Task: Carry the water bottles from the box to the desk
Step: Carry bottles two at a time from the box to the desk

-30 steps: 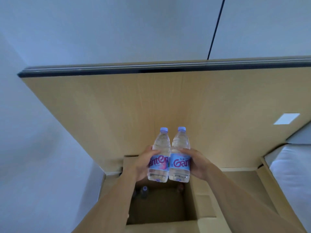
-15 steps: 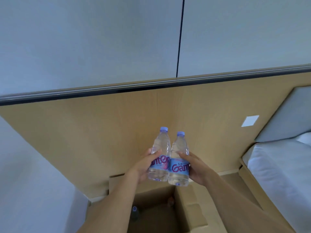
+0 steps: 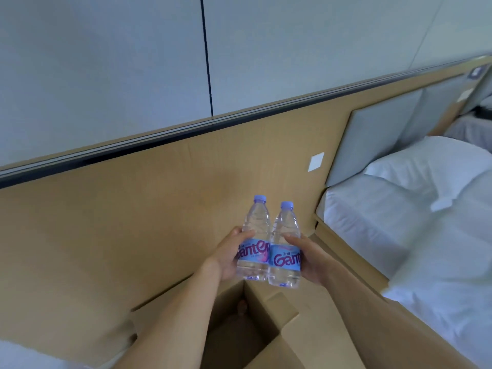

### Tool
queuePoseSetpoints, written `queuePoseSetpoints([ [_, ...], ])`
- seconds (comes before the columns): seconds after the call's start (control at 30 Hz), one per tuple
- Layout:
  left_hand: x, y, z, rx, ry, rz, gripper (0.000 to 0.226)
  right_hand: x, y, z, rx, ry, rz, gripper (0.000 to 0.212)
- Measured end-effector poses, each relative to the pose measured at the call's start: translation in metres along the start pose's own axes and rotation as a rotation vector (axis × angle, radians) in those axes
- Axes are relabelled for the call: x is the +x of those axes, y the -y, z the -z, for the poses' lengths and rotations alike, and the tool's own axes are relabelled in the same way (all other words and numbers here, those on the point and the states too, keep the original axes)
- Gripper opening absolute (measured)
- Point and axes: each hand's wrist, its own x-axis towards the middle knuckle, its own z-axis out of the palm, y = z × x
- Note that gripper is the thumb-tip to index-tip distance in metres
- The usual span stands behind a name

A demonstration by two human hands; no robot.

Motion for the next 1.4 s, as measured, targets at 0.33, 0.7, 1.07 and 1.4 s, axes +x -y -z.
queuePoseSetpoints([
  [0.33,0.009,0.040,-0.078,0.155,0.345,0.118,0.023,-0.091,-0.032,0.066,0.103,-0.306,0.153,0.068],
  [0.7,-0.018,0.101,-0.217,0.441,0.686,0.219,0.052,-0.229,-0.073,0.149,0.255,-0.649,0.278,0.049],
  [1.07,-0.101,0.195,-0.361,0.565,0.972,0.328,0.043,-0.400,-0.136,0.210,0.399,-0.927,0.418,0.065],
  [1.4,-0.189,0.290,-0.446,0.662,1.117,0.416,0.048,-0.528,-0.210,0.260,0.508,-0.997,0.476,0.074],
])
